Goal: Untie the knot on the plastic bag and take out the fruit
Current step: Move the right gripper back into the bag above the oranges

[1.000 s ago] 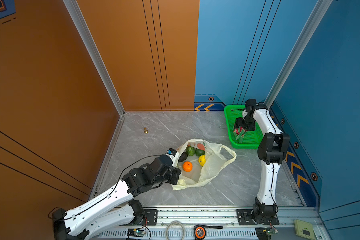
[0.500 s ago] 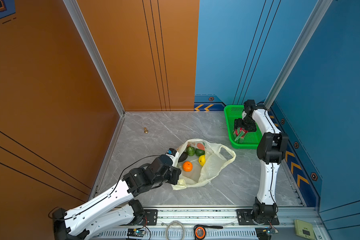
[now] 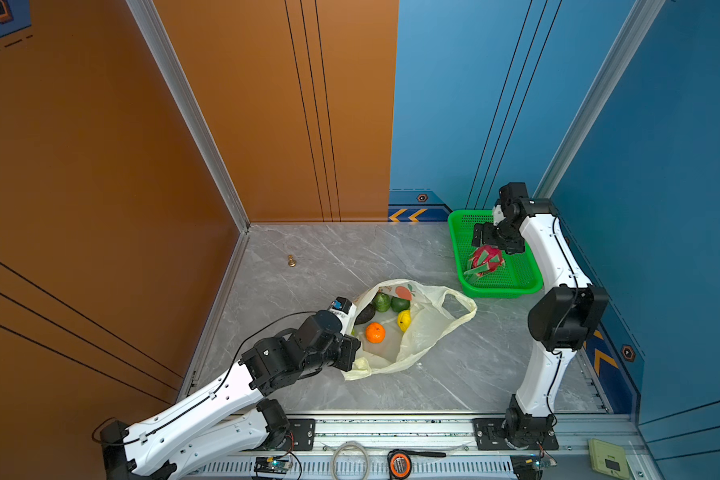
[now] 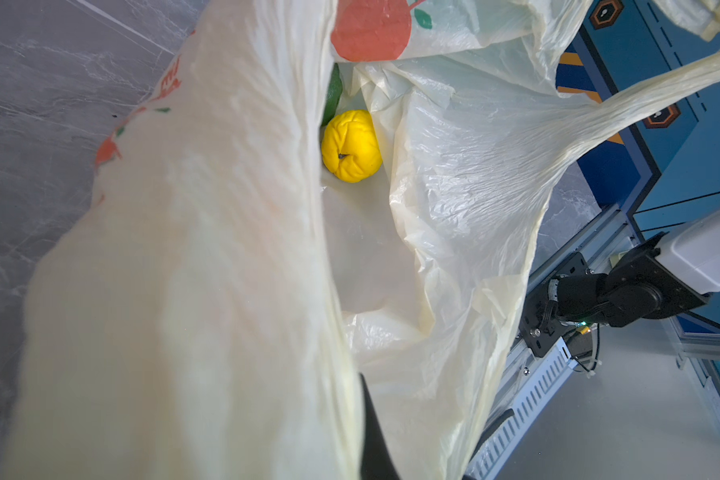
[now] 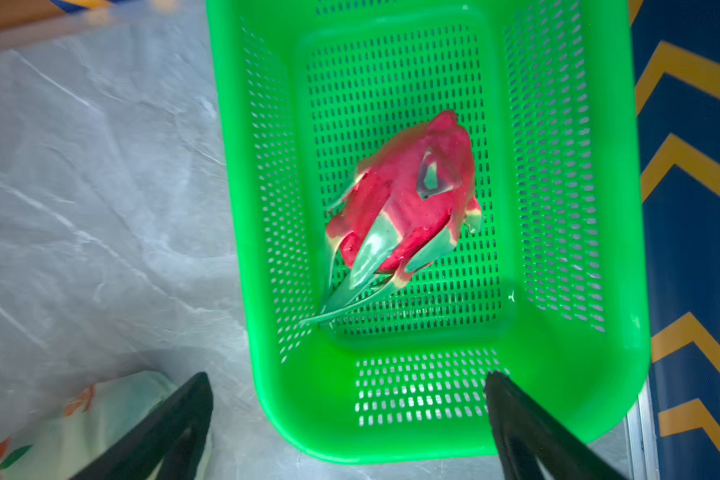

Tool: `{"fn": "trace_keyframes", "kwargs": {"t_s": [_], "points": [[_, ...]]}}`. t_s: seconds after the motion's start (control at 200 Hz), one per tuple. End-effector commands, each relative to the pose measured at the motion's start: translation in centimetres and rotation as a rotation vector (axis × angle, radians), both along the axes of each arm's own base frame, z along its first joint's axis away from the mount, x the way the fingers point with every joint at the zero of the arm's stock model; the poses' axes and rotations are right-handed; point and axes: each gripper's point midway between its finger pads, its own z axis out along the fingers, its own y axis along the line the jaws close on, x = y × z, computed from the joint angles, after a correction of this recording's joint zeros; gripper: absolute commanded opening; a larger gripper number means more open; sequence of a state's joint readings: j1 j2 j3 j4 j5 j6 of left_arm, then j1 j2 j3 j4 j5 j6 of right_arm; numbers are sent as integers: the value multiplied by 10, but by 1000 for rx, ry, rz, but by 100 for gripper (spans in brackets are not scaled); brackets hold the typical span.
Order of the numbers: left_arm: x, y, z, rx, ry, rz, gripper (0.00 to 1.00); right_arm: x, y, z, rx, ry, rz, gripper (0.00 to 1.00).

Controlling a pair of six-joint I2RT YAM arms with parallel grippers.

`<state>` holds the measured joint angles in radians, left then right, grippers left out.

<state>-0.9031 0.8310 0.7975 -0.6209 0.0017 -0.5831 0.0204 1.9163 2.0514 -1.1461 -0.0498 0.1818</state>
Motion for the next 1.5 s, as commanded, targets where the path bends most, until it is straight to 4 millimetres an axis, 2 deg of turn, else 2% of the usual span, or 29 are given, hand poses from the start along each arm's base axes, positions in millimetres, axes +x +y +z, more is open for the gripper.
{"fn": "trace_keyframes", "kwargs": {"t_s": [0.0,0.18,0.426,0.521,0.551,0.621,0.781,0.901,1.071,1.247,1.382,1.492], "points": [[1,2,12,-10,-25,-11,0,-37,38,35,72,-26,45,100],[1,1,14,-8,-35,-18,0,-96,111,66,111,-40,209,100],[1,3,12,-6,-34,-12,0,-178,206,81,198,-63,381,100],[-1,4,10,-7,-29,-14,0,-205,248,81,262,-82,447,100],[-1,4,9,-7,-27,-15,0,-213,256,68,254,-62,461,100],[-3,4,6,-8,-18,-16,0,-224,273,56,260,-55,482,100],[-11,8,-1,-14,14,-12,0,-239,297,13,297,-18,506,100],[-17,11,-8,-5,37,-11,0,-248,312,-27,301,8,536,99],[-21,11,-17,1,68,-5,0,-260,315,-85,233,58,554,97],[-26,12,-27,13,90,4,0,-288,311,-135,178,129,561,96],[-30,13,-35,24,105,9,0,-313,308,-165,128,199,588,95],[-31,14,-39,33,111,11,0,-317,310,-166,126,205,585,95]]}}
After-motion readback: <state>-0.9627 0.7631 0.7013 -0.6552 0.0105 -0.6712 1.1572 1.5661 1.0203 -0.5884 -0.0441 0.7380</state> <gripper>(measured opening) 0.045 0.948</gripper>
